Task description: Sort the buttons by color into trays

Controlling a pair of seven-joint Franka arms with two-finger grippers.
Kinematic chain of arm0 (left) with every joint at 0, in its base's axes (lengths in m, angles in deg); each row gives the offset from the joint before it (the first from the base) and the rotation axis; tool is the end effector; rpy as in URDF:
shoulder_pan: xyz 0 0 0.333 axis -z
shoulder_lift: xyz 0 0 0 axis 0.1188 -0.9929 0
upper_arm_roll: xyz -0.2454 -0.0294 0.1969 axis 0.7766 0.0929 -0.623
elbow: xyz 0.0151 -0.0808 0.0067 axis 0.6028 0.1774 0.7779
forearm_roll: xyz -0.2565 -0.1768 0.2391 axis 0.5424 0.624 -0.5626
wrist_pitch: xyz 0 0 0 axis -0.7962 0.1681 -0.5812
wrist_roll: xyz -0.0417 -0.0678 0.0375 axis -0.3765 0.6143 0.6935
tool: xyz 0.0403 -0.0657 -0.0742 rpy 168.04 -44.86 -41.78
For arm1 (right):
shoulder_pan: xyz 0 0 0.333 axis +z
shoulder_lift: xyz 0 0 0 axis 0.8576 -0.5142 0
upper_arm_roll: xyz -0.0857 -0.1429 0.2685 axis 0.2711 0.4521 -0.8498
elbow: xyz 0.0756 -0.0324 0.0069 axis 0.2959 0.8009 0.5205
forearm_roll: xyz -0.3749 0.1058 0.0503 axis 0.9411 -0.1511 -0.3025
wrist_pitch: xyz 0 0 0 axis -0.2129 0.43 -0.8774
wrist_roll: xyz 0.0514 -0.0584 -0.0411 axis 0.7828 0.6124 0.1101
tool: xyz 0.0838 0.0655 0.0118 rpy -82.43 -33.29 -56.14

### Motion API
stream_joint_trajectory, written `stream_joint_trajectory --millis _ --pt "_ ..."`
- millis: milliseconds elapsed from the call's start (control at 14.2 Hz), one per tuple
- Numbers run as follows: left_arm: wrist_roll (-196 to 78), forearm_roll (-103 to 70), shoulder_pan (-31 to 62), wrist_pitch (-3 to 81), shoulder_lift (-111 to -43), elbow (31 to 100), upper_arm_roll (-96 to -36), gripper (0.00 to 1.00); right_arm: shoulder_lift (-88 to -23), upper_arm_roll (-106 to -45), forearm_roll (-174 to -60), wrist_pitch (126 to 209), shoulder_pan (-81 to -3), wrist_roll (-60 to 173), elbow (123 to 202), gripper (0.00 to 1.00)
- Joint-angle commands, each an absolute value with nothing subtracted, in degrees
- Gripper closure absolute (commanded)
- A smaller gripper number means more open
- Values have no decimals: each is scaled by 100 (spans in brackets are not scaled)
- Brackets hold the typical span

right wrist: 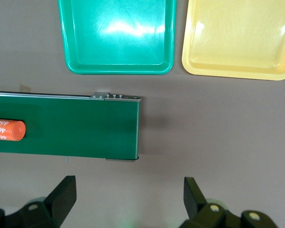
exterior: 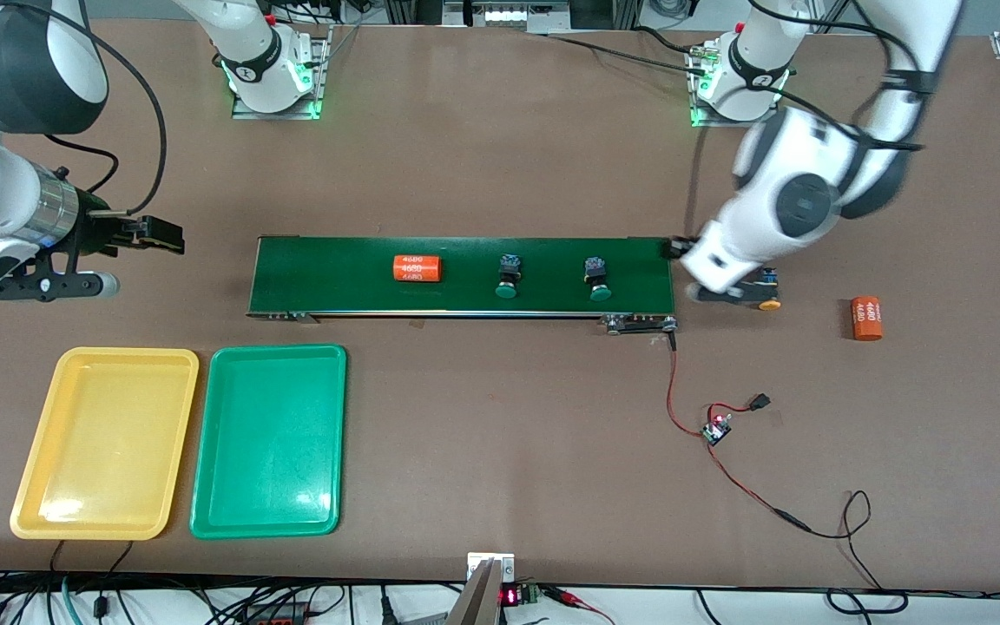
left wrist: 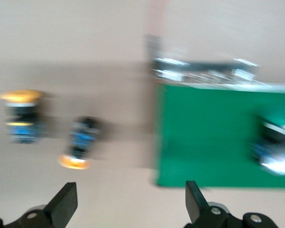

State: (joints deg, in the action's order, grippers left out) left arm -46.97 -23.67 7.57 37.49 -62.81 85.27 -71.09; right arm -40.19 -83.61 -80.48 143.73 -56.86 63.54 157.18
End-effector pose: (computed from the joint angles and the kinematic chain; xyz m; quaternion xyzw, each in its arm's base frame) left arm 0.5298 -0.1291 0.3161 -0.9895 -0.0505 0.1351 0.0017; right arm 0.5853 0.0497 0.5139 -0.9955 -0.0247 0.0919 0.0029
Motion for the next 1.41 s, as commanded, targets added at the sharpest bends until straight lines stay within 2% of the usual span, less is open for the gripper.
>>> stream_joint_trajectory --millis 0,211,492,632,773,914,984,1124,1265,1335 --pt "-5407 -2764 753 3706 -6359 8631 -8063 0 -3639 -8380 -8140 14401 -5738 6146 16111 0" --pt "-6094 -3631 604 4003 -6482 8569 -8557 0 -3550 -8389 -8140 14393 -5721 6146 16209 0" --pt "-6788 -4574 77 5204 -7025 8543 -8593 0 -3498 -8407 -8209 14454 -5677 6146 16340 0" --pt "-7429 -4620 -152 5996 -7394 8543 -8724 0 -3376 -8416 -8473 14769 -5668 6207 16638 0" --pt "-7547 -4532 -292 6394 -7790 8543 -8831 0 -3217 -8433 -8482 15278 -5441 6408 17077 0" --pt "-7556 -4532 -363 6658 -7914 8595 -8831 0 -3190 -8433 -8482 15604 -5125 7118 17307 0" --pt "-7556 -4532 -372 6659 -7958 8595 -8831 5 -3199 -8433 -8482 15719 -4932 7391 17351 0" --pt "-7521 -4523 -372 6642 -7985 8613 -8831 47 -3208 -8433 -8482 16009 -4580 7963 17465 0" --pt "-7520 -4532 -364 6580 -7959 8604 -8831 68 -3251 -8442 -8491 16499 -4202 8280 17676 0" --pt "-7520 -4532 -364 6467 -7924 8604 -8822 70 -3286 -8442 -8491 16746 -4044 8447 17764 0"
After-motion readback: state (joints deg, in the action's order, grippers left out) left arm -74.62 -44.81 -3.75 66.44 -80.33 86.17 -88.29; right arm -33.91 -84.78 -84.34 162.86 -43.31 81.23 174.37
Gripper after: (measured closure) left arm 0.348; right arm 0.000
